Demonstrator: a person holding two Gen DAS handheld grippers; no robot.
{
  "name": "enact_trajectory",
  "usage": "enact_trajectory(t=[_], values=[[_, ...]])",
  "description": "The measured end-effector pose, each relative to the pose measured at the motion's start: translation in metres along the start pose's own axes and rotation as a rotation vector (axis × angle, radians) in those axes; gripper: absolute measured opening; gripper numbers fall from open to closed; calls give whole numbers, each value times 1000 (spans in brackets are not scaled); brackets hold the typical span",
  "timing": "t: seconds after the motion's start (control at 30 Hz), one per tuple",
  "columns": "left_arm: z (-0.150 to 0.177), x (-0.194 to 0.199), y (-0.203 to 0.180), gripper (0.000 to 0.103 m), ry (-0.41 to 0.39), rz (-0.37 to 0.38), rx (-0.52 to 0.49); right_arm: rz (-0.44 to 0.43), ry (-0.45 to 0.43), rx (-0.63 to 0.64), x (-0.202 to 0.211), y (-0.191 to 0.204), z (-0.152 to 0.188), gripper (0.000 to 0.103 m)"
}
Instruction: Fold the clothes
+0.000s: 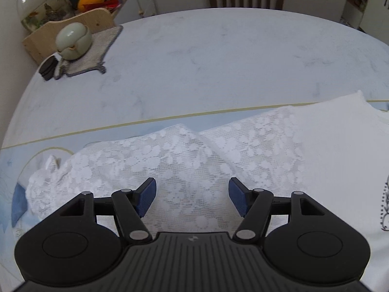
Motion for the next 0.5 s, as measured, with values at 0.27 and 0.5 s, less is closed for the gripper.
enact_trajectory(t=[0.27, 0.5], values=[[-30, 0, -60, 65, -74, 223, -142, -197, -95, -30, 7, 79, -32, 103], [-46, -27, -81, 65, -66, 271, -241, -277, -44, 131, -5, 169, -24, 103]])
Point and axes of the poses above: each gripper's, at about its wrist camera, not at the fingertips, and x roughly against the way its jaws point, y to its left, z to its underside, the point moved 9 cm from there along -x, roughly the way its jaws point, and after that the axes turned 11 degrees about -y, right-handed, at the moved point
